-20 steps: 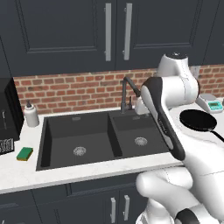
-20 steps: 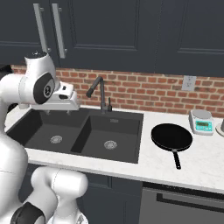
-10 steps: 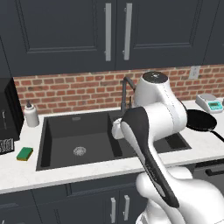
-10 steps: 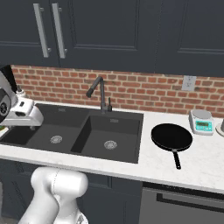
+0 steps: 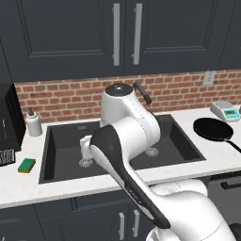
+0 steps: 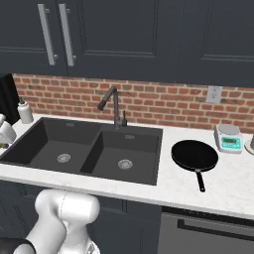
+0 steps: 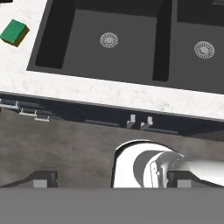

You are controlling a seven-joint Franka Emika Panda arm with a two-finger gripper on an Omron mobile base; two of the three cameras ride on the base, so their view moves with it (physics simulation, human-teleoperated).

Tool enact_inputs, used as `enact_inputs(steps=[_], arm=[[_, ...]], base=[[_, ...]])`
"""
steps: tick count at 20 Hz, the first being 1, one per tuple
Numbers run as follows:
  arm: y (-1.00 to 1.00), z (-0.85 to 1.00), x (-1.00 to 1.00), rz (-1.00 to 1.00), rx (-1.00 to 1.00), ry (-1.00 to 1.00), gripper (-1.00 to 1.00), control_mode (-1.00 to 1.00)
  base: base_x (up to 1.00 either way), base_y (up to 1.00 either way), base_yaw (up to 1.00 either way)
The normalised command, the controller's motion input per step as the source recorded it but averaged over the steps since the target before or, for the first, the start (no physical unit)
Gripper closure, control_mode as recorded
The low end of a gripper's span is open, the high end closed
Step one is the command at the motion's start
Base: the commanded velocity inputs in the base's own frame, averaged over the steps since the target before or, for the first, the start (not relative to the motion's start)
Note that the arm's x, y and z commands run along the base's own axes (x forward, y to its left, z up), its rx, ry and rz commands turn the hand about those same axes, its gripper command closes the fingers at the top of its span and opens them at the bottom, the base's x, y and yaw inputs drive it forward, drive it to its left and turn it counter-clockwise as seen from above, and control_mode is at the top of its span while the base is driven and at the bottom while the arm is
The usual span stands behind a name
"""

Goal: Pick the pan and sponge and place them into the sink. Then turn on the water.

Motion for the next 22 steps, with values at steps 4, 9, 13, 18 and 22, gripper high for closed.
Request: enact_inputs(steps=[4,9,13,18,22], arm=[[1.0,0.0,0.06,0.0,0.0,0.14,-1.0,-1.0],[0.86,-0.15,0.52,0.0,0.0,0.1,-1.0,-1.0],[0.49,-0.53,0.66,0.02,0.02,0.0,-1.0,-1.0],[0.38,-0.63,0.57,0.04,0.02,-0.03,-1.0,-1.0],[0.19,-0.58,0.69,0.01,0.02,0.0,-1.0,-1.0]], base=[[0.0,0.0,0.0],[0.0,0.0,0.0],[0.0,0.0,0.0],[0.0,0.0,0.0],[0.0,0.0,0.0]])
